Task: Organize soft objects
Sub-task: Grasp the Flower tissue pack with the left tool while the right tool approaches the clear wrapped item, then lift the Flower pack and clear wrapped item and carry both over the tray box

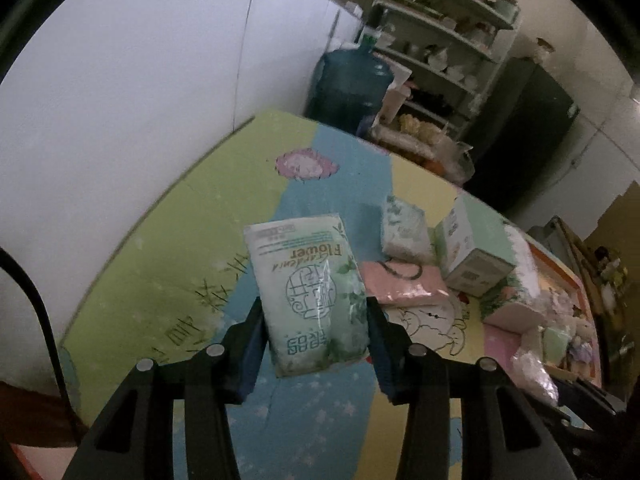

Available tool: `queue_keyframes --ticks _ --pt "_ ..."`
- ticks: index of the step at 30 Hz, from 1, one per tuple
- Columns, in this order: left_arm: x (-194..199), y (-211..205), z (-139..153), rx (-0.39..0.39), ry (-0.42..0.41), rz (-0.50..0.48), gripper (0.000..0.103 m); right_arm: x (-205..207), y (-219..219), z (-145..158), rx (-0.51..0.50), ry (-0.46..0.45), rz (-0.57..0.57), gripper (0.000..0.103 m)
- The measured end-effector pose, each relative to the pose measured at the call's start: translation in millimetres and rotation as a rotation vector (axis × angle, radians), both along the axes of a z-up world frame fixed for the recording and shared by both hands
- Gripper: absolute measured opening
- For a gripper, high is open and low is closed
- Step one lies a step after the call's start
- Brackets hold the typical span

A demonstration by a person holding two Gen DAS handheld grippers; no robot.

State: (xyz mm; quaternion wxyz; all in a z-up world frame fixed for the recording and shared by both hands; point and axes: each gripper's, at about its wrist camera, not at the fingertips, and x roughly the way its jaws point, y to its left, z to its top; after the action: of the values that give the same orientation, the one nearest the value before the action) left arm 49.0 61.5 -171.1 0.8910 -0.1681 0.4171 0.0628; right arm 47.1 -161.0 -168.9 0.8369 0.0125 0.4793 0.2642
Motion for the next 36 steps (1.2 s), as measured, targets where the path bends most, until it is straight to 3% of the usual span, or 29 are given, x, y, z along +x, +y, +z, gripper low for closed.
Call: queue_keyframes --ticks 10,22,36 --pt "-24.4 2.7 37.0 0.015 -0.08 -0.092 0.047 -23.0 19.8 26.1 0.022 -0.072 -0.045 0.051" --pt "-19.2 -17.8 70.3 0.012 -0.162 -0.206 0.047 -32.7 -4.1 64.0 0.057 -0.17 -0.182 0.051" --pt "6.6 -110.3 82.3 -0.02 -0.189 -0.405 0.047 -31.1 -81.5 85.8 0.048 -0.227 -0.356 0.052"
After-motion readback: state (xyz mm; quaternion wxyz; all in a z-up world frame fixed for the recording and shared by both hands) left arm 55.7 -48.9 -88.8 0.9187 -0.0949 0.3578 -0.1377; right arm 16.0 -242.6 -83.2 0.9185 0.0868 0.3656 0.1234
